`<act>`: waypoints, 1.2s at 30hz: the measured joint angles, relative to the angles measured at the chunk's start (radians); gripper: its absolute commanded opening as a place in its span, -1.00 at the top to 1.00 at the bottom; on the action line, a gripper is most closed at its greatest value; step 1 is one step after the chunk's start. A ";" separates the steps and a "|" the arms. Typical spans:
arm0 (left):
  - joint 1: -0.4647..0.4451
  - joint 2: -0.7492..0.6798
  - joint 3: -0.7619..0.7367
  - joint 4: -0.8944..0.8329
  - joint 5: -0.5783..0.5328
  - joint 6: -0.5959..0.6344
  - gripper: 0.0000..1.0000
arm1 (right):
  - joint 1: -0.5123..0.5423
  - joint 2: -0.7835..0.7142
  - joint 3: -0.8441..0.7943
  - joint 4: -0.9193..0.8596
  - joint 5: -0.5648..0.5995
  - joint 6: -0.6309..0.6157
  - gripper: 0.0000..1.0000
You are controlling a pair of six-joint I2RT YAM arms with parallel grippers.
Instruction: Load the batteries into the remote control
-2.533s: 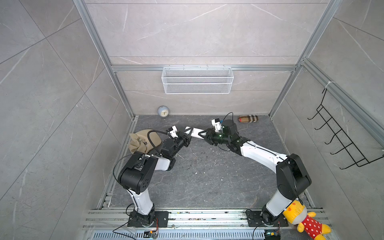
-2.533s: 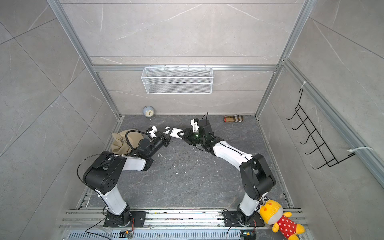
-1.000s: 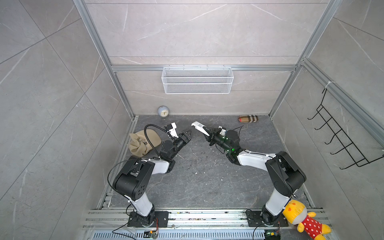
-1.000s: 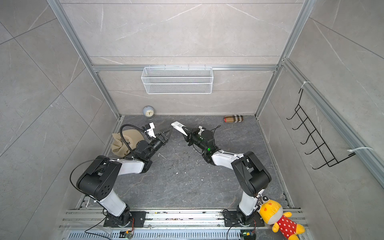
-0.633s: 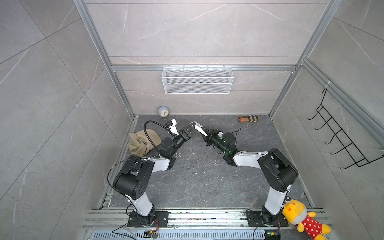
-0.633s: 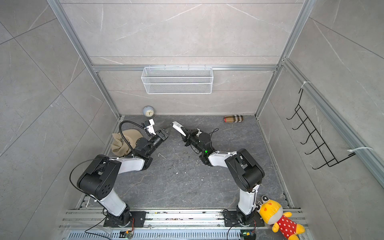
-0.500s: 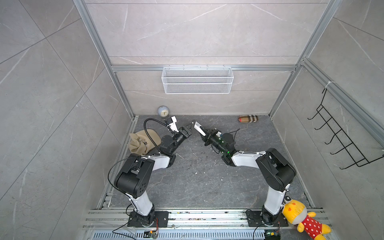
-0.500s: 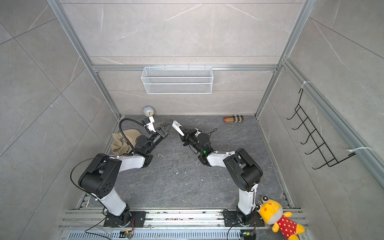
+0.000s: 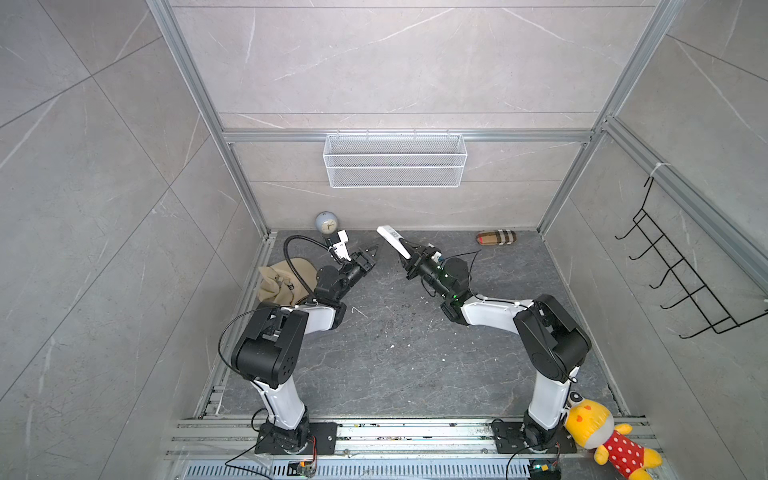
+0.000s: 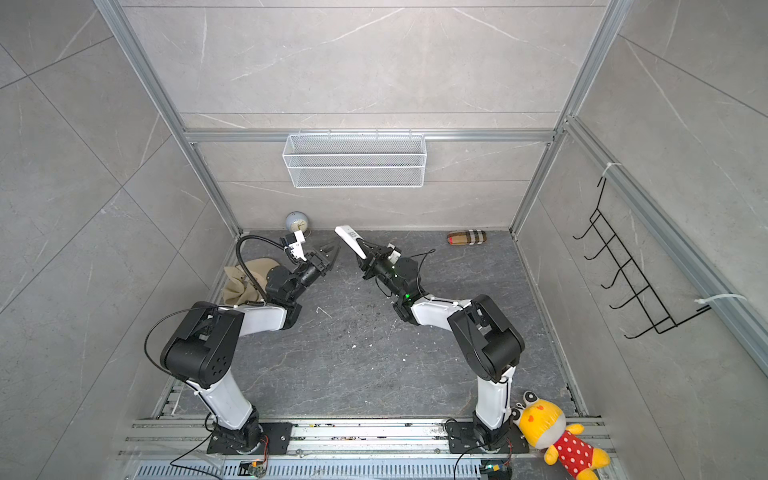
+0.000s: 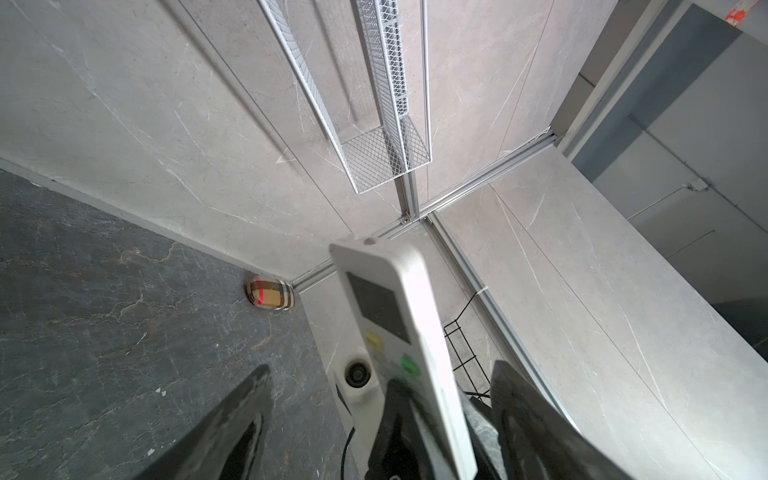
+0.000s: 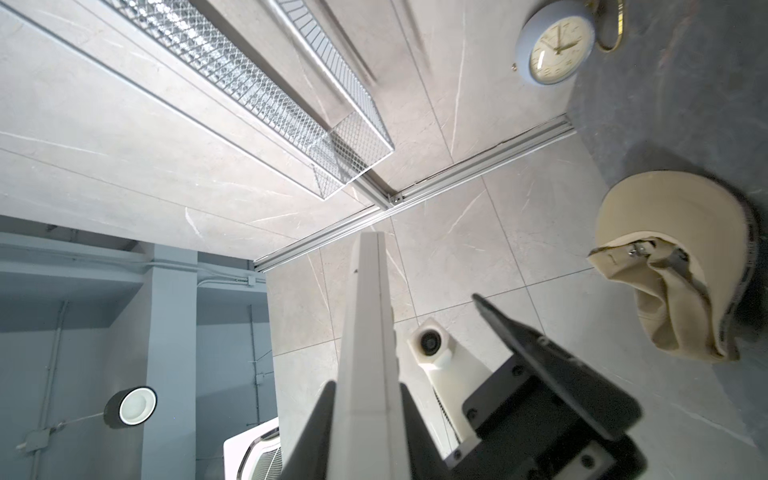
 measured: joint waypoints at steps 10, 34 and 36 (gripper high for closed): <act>0.000 0.030 0.108 0.001 0.020 -0.009 -0.62 | 0.006 0.050 0.032 0.001 -0.011 0.000 0.54; 0.000 0.094 0.170 -0.006 0.042 -0.033 -0.34 | 0.055 0.141 0.079 0.137 0.003 0.000 0.58; 0.001 0.094 0.169 -0.010 0.042 -0.031 -0.27 | 0.056 0.148 0.085 0.146 0.004 0.000 0.58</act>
